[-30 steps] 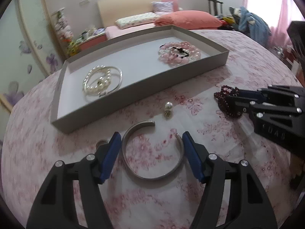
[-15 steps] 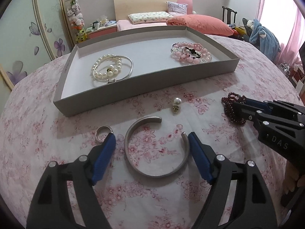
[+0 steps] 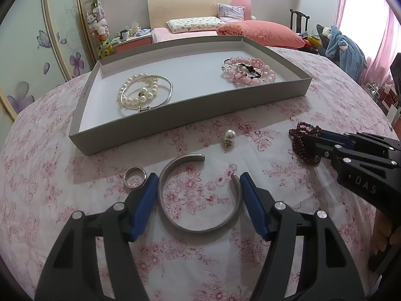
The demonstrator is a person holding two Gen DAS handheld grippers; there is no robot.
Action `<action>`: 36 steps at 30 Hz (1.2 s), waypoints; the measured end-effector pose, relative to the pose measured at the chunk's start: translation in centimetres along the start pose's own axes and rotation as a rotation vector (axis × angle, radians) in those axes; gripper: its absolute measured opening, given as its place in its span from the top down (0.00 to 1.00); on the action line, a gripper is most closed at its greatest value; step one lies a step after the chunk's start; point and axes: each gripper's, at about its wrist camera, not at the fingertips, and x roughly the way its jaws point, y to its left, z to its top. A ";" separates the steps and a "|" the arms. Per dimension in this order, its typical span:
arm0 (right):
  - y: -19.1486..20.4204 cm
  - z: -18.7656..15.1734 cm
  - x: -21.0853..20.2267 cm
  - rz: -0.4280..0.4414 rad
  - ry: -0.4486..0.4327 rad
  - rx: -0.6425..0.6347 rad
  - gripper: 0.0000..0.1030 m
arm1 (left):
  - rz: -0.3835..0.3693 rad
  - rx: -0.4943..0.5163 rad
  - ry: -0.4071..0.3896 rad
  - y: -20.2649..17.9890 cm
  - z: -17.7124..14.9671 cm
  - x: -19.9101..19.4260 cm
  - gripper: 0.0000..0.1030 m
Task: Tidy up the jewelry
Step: 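Close the left tool on the silver cuff bangle while the right tool holds the red bracelet, then carry the cuff bangle and red beaded bracelet over the gray tray with both tools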
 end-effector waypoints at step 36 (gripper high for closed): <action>2.1 0.0 -6.9 0.078 -0.226 -0.019 0.88 | 0.009 -0.106 -0.198 2.2 -2.6 -7.4 0.38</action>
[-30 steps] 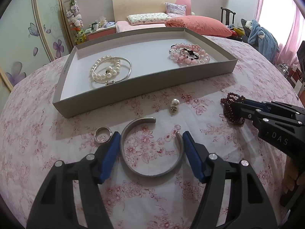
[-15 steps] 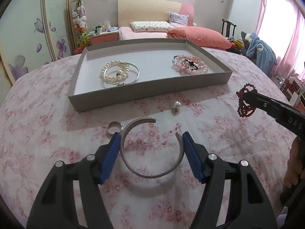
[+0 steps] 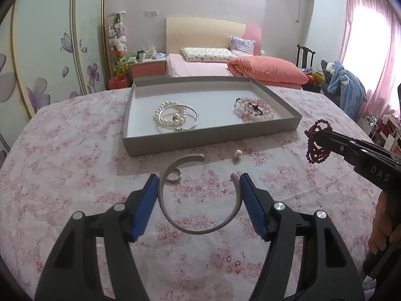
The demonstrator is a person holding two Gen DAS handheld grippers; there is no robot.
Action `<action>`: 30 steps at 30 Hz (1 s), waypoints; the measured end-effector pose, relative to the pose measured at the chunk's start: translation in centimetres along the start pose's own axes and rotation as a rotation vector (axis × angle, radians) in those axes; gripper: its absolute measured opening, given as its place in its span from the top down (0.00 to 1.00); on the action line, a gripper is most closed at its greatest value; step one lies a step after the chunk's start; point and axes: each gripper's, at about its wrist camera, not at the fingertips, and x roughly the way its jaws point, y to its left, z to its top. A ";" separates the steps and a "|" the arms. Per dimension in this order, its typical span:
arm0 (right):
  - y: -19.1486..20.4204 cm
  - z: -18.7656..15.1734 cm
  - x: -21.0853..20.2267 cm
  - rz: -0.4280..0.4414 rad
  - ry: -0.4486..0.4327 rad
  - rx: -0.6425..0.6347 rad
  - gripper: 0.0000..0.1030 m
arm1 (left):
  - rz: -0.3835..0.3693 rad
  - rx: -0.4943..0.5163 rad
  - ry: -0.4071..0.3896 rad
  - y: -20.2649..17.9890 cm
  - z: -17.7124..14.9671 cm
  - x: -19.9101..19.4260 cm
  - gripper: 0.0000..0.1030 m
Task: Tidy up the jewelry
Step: 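Carry the cuff bangle and red beaded bracelet over the gray tray with both tools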
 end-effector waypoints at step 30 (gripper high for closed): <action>2.2 6.1 -1.7 -0.103 -0.361 -0.088 0.88 | 0.119 -0.012 -0.323 -0.8 6.8 -2.1 0.38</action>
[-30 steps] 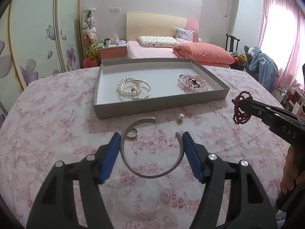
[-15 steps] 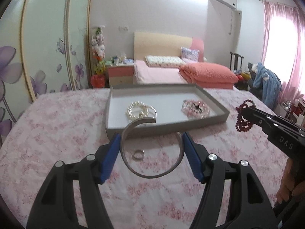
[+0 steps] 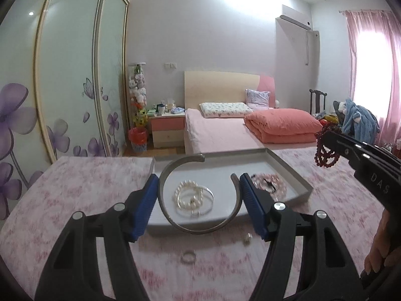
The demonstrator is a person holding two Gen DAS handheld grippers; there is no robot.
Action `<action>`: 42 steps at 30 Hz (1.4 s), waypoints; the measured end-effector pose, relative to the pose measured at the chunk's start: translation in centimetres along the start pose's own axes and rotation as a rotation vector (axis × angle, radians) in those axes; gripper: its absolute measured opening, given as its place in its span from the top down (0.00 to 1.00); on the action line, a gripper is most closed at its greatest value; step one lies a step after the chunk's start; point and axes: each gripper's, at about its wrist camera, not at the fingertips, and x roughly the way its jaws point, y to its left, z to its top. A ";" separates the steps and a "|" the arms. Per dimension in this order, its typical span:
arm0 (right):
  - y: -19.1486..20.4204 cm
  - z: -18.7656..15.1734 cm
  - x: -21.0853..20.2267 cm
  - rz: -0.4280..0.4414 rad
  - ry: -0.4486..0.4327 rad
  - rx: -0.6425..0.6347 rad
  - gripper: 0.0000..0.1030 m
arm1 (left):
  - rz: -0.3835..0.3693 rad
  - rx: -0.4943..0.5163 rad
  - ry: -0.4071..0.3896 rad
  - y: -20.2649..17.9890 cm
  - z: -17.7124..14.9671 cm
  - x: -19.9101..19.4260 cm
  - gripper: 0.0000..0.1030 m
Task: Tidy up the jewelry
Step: 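Carry the cuff bangle and red beaded bracelet over the gray tray with both tools, then open both tools to release the bangle and red bracelet into the tray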
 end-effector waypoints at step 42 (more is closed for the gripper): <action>-3.5 -2.5 13.4 0.054 0.307 0.195 0.62 | -0.030 -0.093 0.183 2.4 0.0 12.7 0.37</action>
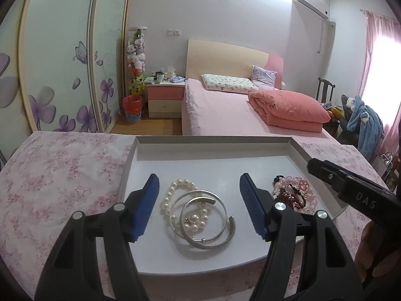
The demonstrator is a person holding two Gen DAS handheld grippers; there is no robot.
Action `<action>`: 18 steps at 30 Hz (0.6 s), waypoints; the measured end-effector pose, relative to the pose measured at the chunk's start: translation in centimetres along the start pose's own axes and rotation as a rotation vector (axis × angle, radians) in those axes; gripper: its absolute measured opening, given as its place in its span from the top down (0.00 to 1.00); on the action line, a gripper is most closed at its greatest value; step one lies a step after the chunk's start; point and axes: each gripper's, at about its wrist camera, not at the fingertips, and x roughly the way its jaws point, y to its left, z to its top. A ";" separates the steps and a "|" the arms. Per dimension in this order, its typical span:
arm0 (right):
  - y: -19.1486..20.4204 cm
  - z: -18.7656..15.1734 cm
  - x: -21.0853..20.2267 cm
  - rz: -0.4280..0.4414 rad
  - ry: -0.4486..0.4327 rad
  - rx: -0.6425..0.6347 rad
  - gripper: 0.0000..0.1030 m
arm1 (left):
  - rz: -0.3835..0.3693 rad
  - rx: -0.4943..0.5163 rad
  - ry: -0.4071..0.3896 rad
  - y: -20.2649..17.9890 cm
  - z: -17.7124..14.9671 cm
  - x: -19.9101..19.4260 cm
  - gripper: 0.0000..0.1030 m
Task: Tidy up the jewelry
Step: 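Open both tools to release the bangle and red bracelet into the tray, then grasp a white pearl with the right tool while the left tool reaches the silver ring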
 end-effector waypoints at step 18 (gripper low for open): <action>1.4 -3.9 -3.8 0.024 0.099 -0.092 0.62 | 0.014 -0.015 0.027 3.2 -3.0 -6.1 0.31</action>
